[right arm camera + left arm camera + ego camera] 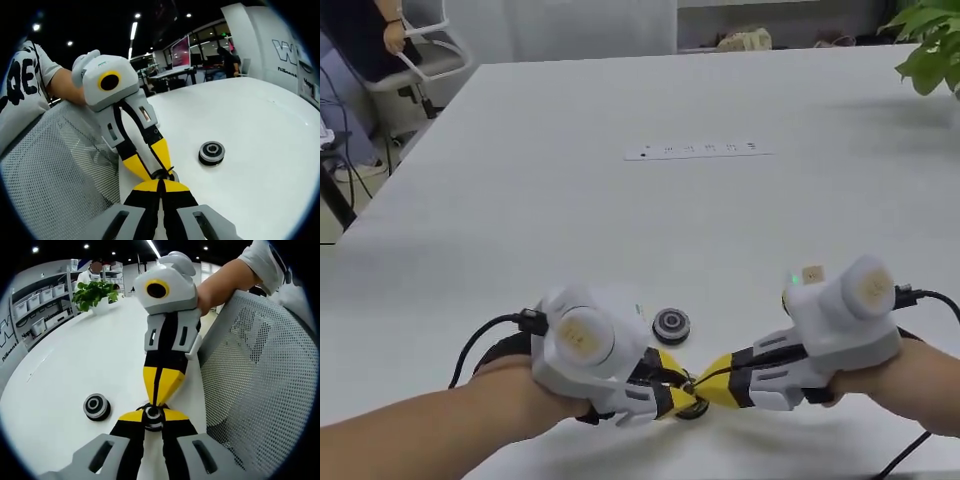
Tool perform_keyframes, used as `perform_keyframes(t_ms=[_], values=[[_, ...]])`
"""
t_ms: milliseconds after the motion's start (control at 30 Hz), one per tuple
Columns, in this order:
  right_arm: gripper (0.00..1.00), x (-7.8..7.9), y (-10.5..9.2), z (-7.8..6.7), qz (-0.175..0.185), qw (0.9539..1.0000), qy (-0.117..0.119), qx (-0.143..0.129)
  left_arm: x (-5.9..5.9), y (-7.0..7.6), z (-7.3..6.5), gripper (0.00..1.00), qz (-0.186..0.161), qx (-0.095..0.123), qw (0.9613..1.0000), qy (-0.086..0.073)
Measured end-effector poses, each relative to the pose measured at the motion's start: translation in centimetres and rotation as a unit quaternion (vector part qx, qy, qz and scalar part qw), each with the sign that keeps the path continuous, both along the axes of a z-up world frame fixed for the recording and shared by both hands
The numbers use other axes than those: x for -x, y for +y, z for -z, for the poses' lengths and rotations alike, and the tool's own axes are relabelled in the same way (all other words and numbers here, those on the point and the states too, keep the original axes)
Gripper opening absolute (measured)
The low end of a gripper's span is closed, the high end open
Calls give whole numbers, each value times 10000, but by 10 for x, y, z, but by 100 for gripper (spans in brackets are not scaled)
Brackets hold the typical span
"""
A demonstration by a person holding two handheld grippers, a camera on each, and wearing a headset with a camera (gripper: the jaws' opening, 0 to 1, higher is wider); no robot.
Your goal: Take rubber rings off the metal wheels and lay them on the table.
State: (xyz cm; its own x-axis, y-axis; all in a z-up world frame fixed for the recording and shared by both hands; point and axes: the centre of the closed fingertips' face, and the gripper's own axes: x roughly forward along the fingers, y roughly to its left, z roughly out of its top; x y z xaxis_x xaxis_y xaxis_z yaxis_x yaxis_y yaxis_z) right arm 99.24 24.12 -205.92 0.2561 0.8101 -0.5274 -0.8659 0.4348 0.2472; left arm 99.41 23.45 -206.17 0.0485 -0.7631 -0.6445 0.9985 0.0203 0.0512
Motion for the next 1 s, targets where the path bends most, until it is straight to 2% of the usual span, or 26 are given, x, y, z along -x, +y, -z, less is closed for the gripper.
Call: perform_keyframes(t_ms=[467,533,600,667,767,1000], values=[[0,-1,-5,0,89,10000,33,-21,0,0,0,8,-20,24,9999,98],[0,-1,-5,0,90,10000,32,-17,0,0,-1,9,23,7,10000,60],[0,-1,-5,0,94,9999,39,-25,2,1,-1,11,73,-21,9999,93],[0,-1,-5,-1,95,9999,37,-36,2,1,-1,12,110,-50,9999,42],[0,-1,-5,-2,102,9999,29,-58,3,2,-4,13,124,-34,9999,61],[0,-3,-6,-5,138,9999,-1,-103,5,4,-11,16,227,-18,9997,-23]])
